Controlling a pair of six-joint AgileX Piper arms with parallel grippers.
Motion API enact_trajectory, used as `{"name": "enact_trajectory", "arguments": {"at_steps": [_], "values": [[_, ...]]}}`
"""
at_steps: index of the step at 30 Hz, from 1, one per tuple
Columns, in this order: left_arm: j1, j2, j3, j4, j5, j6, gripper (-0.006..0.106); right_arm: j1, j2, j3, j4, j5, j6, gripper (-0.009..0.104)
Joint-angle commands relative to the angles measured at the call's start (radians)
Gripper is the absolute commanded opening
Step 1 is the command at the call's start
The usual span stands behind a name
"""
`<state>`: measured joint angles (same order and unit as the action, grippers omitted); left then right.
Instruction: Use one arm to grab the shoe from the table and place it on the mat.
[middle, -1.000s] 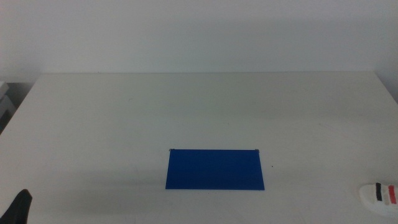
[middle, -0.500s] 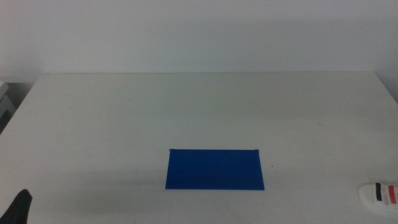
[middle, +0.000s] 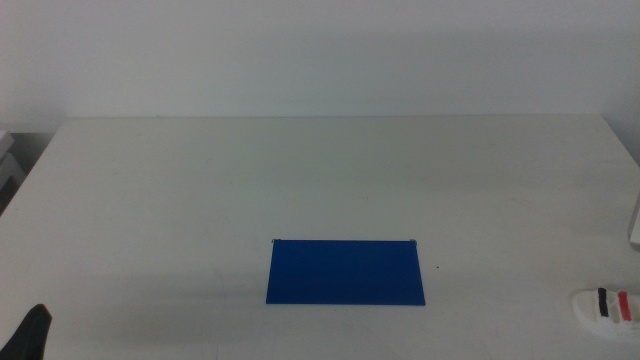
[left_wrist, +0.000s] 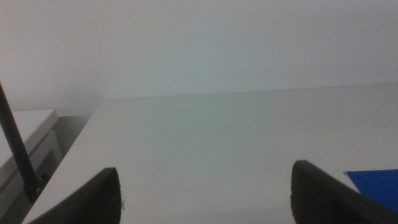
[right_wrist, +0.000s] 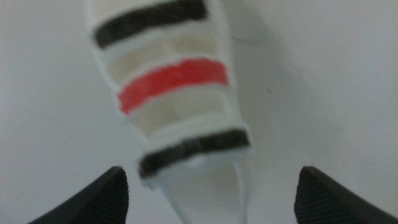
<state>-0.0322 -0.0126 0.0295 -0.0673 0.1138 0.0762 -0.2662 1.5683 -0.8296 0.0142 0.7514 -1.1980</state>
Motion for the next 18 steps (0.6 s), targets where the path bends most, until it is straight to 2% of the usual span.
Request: {"name": "enact_trajectory", "arguments": {"at_steps": [1, 3, 11, 18], "values": [[-0.004, -0.014, 0.007, -0.010, -0.082, -0.005, 0.094, -0.009, -0.030, 0.000, 0.040, -0.037, -0.065, 0.091], [-0.004, -0.014, 0.007, -0.010, -0.082, -0.005, 0.094, -0.009, -0.030, 0.004, 0.060, -0.038, -0.087, 0.090], [-0.004, -0.014, 0.007, -0.010, -0.082, -0.005, 0.094, -0.009, 0.000, 0.004, 0.060, -0.050, -0.134, 0.078], [-0.004, -0.014, 0.007, -0.010, -0.082, -0.005, 0.094, -0.009, 0.049, 0.004, 0.060, -0.049, -0.134, 0.060]]}}
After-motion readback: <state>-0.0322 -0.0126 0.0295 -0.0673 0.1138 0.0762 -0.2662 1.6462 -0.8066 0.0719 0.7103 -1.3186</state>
